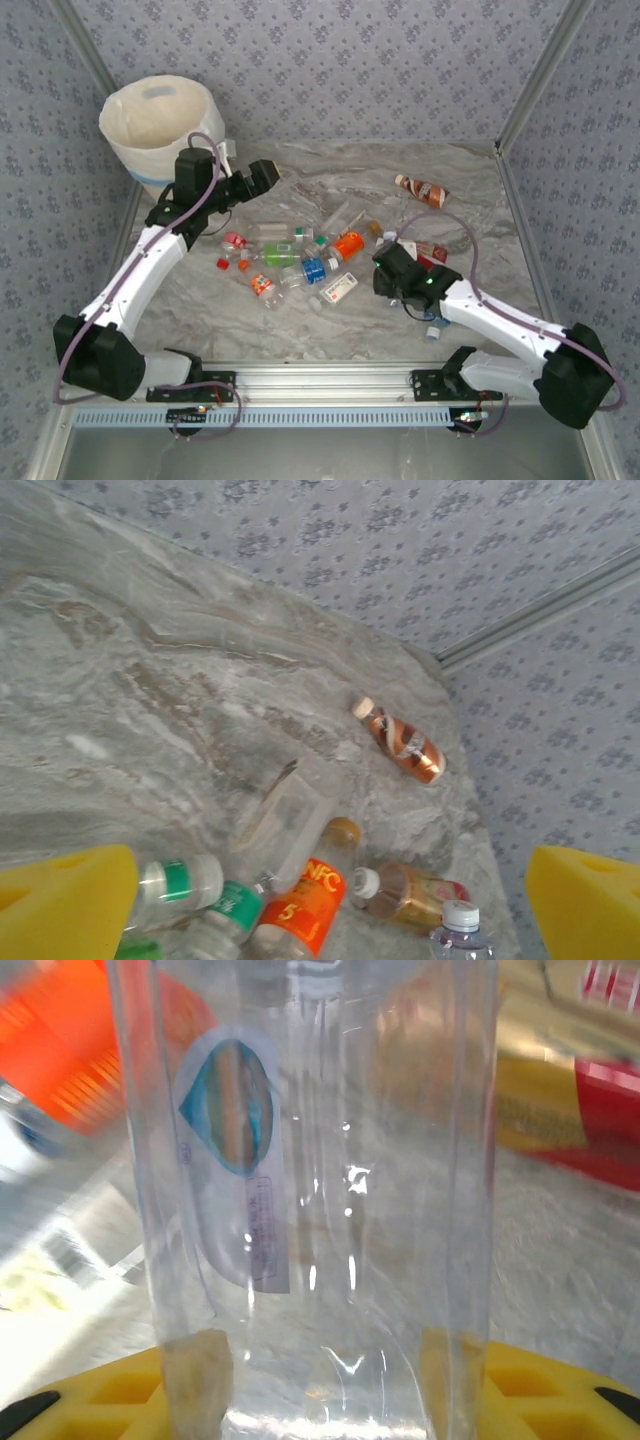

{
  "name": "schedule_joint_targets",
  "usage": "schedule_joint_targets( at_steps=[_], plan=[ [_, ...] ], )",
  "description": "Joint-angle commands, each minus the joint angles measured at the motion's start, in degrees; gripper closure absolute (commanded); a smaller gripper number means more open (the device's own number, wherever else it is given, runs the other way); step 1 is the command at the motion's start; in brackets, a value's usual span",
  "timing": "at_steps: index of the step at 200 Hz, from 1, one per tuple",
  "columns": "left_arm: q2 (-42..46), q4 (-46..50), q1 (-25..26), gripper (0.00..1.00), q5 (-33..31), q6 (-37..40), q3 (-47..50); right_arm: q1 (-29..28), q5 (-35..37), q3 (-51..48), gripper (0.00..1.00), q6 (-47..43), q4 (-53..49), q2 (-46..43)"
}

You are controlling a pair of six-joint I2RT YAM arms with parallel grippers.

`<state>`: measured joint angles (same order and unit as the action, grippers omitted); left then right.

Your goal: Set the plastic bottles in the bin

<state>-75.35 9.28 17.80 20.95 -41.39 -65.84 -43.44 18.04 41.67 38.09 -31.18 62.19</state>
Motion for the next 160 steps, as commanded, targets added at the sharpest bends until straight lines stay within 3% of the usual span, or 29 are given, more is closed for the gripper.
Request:
schedule_joint_targets(
  at_steps=[1,51,88,160],
  plan=[
    [-3.5,-9.1,0.5,0.01,5.4,-5.1,1.7,-0.4,-1.4,4.2,0.5,-5.7,5.4,-0.5],
    [-5.6,-16.2,6.2,0.01,15.0,-1.0,1.9,-0.5,-15.0,7.7,0.49,-11.0,19.3,3.3],
    [-6.1,-17.0,10.4,0.0,14.8,3.2,1.2,-0.9,-22.8,8.2,0.49,-14.0,27.6,5.7],
    [-9.4,-14.4,13.9,0.05,16.0,4.3,-1.9,-3.1,-24.7,11.1,0.46,-18.6,33.2,8.3]
  ],
)
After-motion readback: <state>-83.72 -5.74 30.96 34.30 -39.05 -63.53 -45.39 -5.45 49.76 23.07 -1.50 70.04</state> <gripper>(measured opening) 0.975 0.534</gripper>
